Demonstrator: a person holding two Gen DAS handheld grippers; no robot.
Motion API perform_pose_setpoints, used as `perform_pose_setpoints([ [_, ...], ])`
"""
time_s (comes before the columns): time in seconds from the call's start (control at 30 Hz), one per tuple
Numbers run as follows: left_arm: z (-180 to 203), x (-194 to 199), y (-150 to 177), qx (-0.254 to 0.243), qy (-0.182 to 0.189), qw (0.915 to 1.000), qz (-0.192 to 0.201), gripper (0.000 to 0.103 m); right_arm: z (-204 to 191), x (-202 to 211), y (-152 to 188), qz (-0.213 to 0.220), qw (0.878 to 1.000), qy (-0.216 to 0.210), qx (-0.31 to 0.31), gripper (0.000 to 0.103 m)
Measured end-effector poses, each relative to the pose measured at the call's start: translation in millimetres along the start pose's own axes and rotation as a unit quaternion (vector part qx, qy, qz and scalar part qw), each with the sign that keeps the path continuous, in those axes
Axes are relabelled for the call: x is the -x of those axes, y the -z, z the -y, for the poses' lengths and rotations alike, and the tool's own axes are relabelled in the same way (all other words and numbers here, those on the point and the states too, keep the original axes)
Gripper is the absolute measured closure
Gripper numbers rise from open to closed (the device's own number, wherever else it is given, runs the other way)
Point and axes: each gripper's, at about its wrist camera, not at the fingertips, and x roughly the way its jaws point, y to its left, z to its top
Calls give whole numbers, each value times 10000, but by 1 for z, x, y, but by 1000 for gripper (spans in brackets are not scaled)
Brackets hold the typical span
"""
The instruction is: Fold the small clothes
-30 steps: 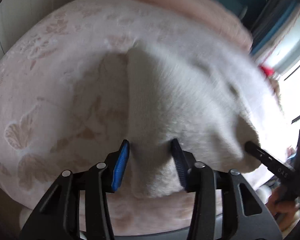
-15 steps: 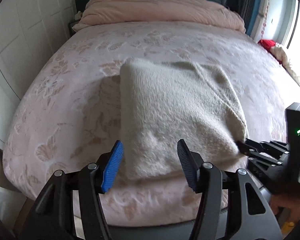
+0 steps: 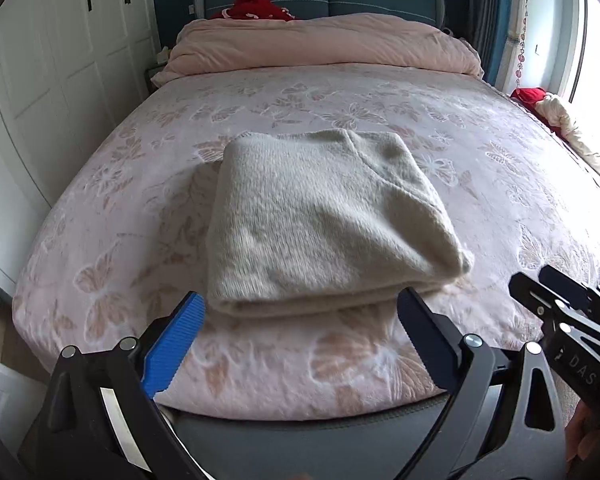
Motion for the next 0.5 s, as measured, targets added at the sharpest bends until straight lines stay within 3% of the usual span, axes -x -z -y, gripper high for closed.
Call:
perform_pose_setpoints([
  [0.33,15,13,38,130,-308,9987,392,8,-1,5,46,23,9993,84,369,40],
  [0.5,15,10,48,170,-377,9987,302,8,-4,5,50,33,9992,100,380,37],
])
